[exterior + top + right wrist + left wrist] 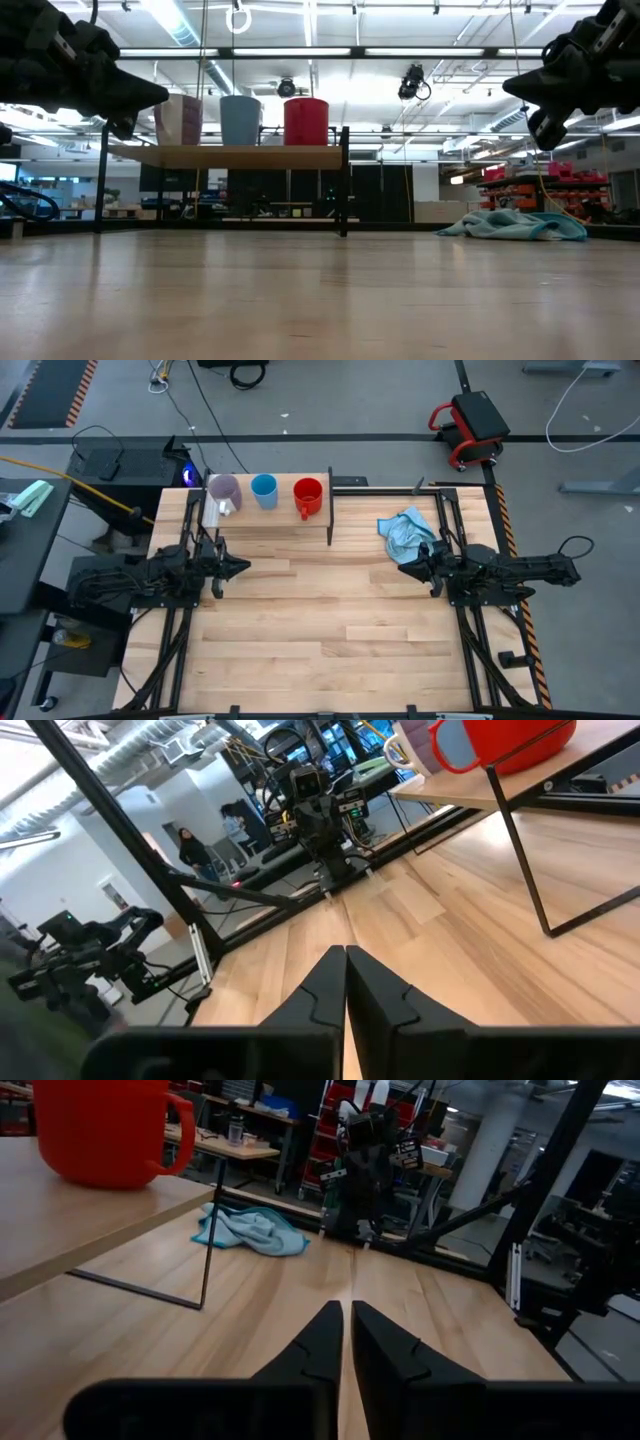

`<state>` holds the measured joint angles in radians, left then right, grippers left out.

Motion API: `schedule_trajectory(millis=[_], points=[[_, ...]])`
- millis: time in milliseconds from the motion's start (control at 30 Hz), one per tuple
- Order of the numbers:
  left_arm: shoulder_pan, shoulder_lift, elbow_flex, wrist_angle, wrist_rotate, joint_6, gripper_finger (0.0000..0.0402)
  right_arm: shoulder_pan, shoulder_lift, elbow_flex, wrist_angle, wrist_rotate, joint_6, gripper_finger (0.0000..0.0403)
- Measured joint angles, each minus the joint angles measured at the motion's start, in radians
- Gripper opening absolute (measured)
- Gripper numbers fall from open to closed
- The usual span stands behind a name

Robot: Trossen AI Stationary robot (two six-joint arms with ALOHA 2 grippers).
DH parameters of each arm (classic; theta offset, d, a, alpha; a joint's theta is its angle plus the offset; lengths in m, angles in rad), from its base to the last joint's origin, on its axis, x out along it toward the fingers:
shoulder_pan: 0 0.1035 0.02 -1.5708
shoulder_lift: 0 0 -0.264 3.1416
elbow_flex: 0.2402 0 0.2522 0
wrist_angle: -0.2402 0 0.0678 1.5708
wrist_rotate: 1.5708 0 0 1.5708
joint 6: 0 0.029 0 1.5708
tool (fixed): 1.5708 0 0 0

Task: Stack small to large cups/mugs on shelf
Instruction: Return to Home Position

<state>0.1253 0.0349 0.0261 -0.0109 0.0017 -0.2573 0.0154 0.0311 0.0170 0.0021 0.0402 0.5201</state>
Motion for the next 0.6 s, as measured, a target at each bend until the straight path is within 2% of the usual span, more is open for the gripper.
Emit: schedule_trajectory(millis=[267, 600], points=[[0.000, 0.000, 0.000, 0.001, 0.000, -0.001, 0.0023, 0.000, 0.000, 0.000, 0.000, 0.000, 0.000, 0.0018], [0.000, 0.000, 0.000, 0.001, 0.000, -0.001, 0.0036, 0.000, 0.000, 0.000, 0.000, 0.000, 0.000, 0.0018]])
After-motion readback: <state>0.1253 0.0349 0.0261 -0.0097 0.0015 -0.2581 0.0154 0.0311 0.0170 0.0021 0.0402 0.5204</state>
